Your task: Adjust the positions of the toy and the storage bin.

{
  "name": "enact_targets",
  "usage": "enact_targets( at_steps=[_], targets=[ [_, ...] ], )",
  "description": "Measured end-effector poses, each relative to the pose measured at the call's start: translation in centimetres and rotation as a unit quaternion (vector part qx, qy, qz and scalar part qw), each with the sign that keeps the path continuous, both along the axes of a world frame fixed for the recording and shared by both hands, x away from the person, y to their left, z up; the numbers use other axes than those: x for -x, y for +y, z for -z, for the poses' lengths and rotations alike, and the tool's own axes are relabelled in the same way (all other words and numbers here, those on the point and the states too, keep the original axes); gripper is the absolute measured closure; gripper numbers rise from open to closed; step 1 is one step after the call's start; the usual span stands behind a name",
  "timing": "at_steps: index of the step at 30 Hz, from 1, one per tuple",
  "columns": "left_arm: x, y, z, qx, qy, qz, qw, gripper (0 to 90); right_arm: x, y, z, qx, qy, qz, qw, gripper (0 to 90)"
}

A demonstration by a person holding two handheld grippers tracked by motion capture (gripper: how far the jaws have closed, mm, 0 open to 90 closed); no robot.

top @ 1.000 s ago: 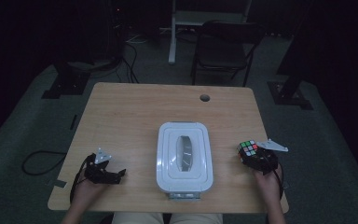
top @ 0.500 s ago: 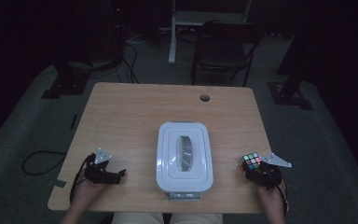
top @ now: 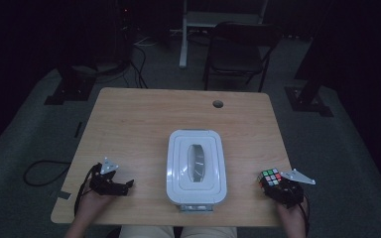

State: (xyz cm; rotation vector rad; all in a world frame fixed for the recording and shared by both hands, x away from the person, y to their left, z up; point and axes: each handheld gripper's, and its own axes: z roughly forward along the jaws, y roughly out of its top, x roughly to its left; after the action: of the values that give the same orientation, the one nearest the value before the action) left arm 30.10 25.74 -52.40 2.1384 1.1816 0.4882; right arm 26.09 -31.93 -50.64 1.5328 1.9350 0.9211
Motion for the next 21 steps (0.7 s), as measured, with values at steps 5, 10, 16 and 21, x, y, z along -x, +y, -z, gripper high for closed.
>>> enact_targets(
  at_steps=[5, 10, 16, 21],
  targets=[
    [0.0, 0.0, 0.0, 0.0, 0.0, 0.0, 1.0, 2.7, -0.1, -0.1, -0.1, 0.001, 0.007, -0.008, 0.9999, 33.3],
    [0.0, 0.0, 0.0, 0.0, 0.0, 0.0, 1.0, 2.7, -0.1, 0.3, -1.1, 0.002, -0.003, -0.013, 0.9999, 25.0],
    [0.0, 0.0, 0.0, 0.0, 0.0, 0.0, 1.0, 2.7, -0.7, 1.0, -2.9, -0.003, -0.029, -0.02, 0.9994, 20.3],
    [0.0, 0.0, 0.0, 0.0, 0.0, 0.0, 1.0, 2.7, -1.4, 2.0, -4.1, -0.006, -0.043, -0.033, 0.9985, 16.3]
  ],
)
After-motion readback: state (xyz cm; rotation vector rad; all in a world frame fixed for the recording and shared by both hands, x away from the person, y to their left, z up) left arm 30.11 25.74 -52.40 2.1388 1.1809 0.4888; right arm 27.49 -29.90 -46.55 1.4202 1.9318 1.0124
